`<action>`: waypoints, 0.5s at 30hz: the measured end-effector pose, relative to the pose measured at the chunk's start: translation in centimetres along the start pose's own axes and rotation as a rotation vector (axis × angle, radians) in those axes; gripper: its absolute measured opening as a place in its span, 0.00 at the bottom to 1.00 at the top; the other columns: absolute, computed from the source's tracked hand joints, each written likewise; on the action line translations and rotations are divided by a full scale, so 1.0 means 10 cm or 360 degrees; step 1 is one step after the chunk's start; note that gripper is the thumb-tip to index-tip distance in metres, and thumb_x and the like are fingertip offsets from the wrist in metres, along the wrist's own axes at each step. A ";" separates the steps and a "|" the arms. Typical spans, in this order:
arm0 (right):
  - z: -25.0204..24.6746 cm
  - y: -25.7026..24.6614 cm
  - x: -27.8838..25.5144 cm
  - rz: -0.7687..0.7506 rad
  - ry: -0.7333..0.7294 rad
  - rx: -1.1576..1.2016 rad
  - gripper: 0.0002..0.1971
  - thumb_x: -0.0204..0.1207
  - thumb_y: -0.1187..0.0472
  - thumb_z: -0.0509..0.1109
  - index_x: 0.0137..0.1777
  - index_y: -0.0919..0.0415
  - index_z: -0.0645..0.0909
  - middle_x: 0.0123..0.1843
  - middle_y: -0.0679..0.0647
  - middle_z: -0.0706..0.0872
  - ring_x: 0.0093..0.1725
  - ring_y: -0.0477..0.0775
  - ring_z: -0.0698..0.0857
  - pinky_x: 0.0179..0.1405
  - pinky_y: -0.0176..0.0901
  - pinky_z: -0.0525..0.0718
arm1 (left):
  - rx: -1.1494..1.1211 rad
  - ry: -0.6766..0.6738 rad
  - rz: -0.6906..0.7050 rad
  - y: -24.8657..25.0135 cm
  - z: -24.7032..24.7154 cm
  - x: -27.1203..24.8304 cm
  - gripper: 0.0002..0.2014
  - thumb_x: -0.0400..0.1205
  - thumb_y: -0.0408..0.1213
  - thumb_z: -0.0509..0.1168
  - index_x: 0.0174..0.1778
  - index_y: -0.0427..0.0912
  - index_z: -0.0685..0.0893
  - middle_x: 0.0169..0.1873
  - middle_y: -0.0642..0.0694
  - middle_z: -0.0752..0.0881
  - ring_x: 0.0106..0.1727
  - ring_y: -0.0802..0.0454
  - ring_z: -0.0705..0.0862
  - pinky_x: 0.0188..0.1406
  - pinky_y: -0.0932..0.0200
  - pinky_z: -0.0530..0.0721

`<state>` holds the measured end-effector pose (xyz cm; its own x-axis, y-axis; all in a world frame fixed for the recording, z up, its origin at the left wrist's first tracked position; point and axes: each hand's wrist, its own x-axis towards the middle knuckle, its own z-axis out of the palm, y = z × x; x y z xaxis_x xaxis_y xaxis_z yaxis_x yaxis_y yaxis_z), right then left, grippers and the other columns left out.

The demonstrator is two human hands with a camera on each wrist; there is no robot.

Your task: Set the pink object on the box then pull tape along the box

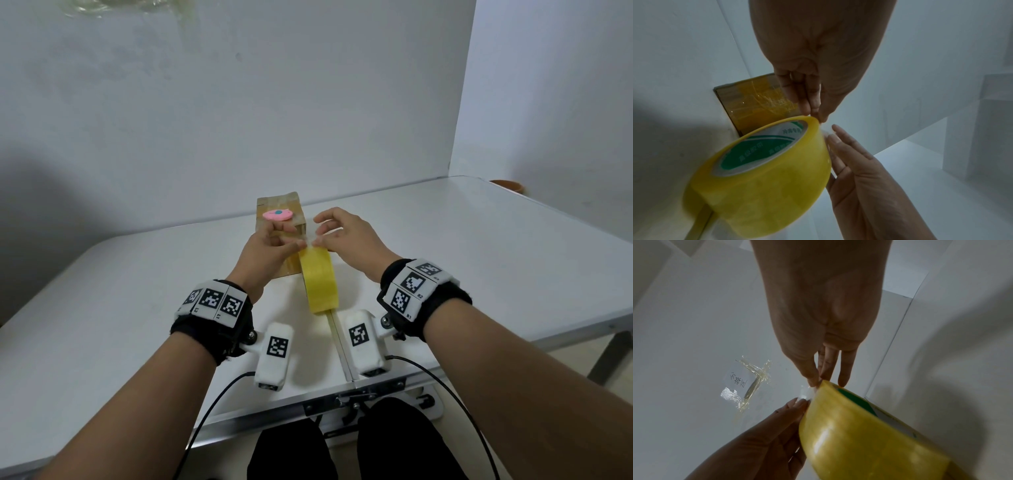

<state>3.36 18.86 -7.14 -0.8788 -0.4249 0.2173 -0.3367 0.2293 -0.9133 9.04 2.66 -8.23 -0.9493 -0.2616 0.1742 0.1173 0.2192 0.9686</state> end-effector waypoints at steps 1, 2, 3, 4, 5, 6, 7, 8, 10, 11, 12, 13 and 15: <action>0.00 0.02 0.00 -0.0001 0.0007 0.0013 0.17 0.72 0.62 0.74 0.62 0.58 0.81 0.51 0.51 0.86 0.50 0.57 0.87 0.54 0.46 0.85 | -0.0010 0.0004 0.0007 0.00 0.00 0.00 0.12 0.77 0.28 0.72 0.52 0.42 0.79 0.33 0.55 0.90 0.38 0.60 0.88 0.39 0.67 0.82; 0.01 0.03 -0.01 0.0000 0.0019 0.0023 0.17 0.72 0.62 0.75 0.61 0.58 0.81 0.51 0.51 0.85 0.52 0.60 0.88 0.59 0.50 0.86 | -0.0016 0.0010 0.0018 0.00 0.01 -0.01 0.11 0.77 0.27 0.71 0.48 0.44 0.78 0.29 0.58 0.88 0.34 0.64 0.87 0.33 0.71 0.81; 0.02 0.05 -0.01 0.0001 0.0034 0.0030 0.17 0.71 0.62 0.75 0.61 0.58 0.81 0.51 0.51 0.85 0.54 0.61 0.88 0.62 0.53 0.86 | -0.0015 0.0015 0.0031 0.00 0.01 -0.01 0.11 0.78 0.27 0.71 0.45 0.45 0.77 0.27 0.58 0.87 0.31 0.66 0.86 0.29 0.73 0.79; 0.03 0.06 0.00 0.0003 0.0048 0.0037 0.18 0.71 0.62 0.76 0.61 0.58 0.81 0.52 0.52 0.86 0.55 0.62 0.88 0.63 0.56 0.85 | -0.0011 0.0017 0.0041 -0.01 0.01 -0.02 0.11 0.78 0.27 0.70 0.43 0.45 0.75 0.28 0.57 0.86 0.29 0.67 0.85 0.28 0.74 0.78; 0.03 0.07 0.00 0.0001 0.0064 0.0044 0.18 0.71 0.62 0.76 0.61 0.58 0.81 0.53 0.53 0.86 0.56 0.63 0.88 0.63 0.57 0.85 | -0.0011 0.0012 0.0050 -0.01 0.01 -0.03 0.11 0.78 0.27 0.70 0.41 0.44 0.74 0.30 0.53 0.85 0.29 0.67 0.85 0.27 0.74 0.78; 0.03 0.07 0.00 -0.0007 0.0080 0.0043 0.18 0.70 0.62 0.77 0.60 0.59 0.81 0.54 0.54 0.86 0.55 0.63 0.88 0.63 0.58 0.85 | -0.0013 0.0004 0.0055 -0.01 0.01 -0.03 0.11 0.79 0.27 0.69 0.41 0.44 0.74 0.33 0.50 0.84 0.29 0.66 0.85 0.27 0.74 0.78; 0.04 0.06 0.00 -0.0022 0.0094 0.0038 0.18 0.69 0.63 0.78 0.59 0.59 0.81 0.55 0.54 0.86 0.55 0.64 0.89 0.62 0.59 0.85 | -0.0017 -0.0007 0.0058 -0.01 0.01 -0.04 0.11 0.80 0.27 0.68 0.40 0.44 0.74 0.35 0.48 0.84 0.30 0.66 0.85 0.28 0.74 0.78; 0.04 0.06 0.01 -0.0035 0.0107 0.0034 0.17 0.69 0.63 0.78 0.57 0.59 0.80 0.55 0.54 0.86 0.54 0.64 0.89 0.62 0.59 0.85 | -0.0026 -0.0023 0.0054 -0.01 0.01 -0.04 0.11 0.80 0.26 0.67 0.39 0.44 0.74 0.36 0.47 0.85 0.30 0.66 0.85 0.29 0.74 0.78; 0.05 0.06 -0.01 -0.0046 0.0130 0.0041 0.15 0.67 0.64 0.79 0.51 0.57 0.79 0.51 0.51 0.85 0.54 0.65 0.89 0.61 0.61 0.85 | -0.0046 -0.0046 0.0040 -0.01 0.01 -0.05 0.11 0.82 0.25 0.64 0.38 0.44 0.77 0.37 0.47 0.85 0.32 0.66 0.85 0.30 0.75 0.78; 0.06 0.06 -0.01 -0.0054 0.0141 0.0041 0.14 0.67 0.64 0.79 0.49 0.55 0.78 0.50 0.50 0.84 0.54 0.65 0.88 0.62 0.60 0.85 | -0.0038 -0.0046 0.0038 -0.01 0.01 -0.06 0.11 0.82 0.25 0.63 0.38 0.45 0.79 0.37 0.48 0.86 0.31 0.66 0.84 0.30 0.75 0.78; 0.06 0.06 -0.02 -0.0069 0.0151 0.0033 0.13 0.67 0.64 0.79 0.46 0.54 0.78 0.49 0.48 0.84 0.54 0.64 0.88 0.62 0.60 0.84 | -0.0024 -0.0040 0.0040 0.00 0.02 -0.06 0.10 0.82 0.26 0.63 0.39 0.45 0.82 0.36 0.49 0.86 0.31 0.67 0.83 0.30 0.76 0.77; 0.06 0.07 -0.03 -0.0084 0.0158 0.0018 0.12 0.67 0.63 0.78 0.44 0.54 0.78 0.48 0.48 0.84 0.54 0.63 0.89 0.62 0.58 0.84 | -0.0014 -0.0032 0.0040 0.01 0.02 -0.07 0.09 0.82 0.26 0.63 0.41 0.44 0.84 0.36 0.50 0.86 0.30 0.67 0.83 0.30 0.77 0.77; 0.05 0.08 -0.03 -0.0091 0.0161 -0.0011 0.09 0.69 0.62 0.77 0.40 0.53 0.79 0.48 0.49 0.87 0.53 0.61 0.89 0.60 0.52 0.85 | -0.0019 -0.0011 0.0030 0.01 0.04 -0.07 0.07 0.81 0.27 0.65 0.47 0.40 0.87 0.38 0.50 0.87 0.30 0.68 0.83 0.30 0.77 0.78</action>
<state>3.58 18.69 -8.09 -0.8875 -0.3469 0.3032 -0.3895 0.2134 -0.8960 9.64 3.23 -8.33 -0.9489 -0.2508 0.1914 0.1388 0.2131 0.9671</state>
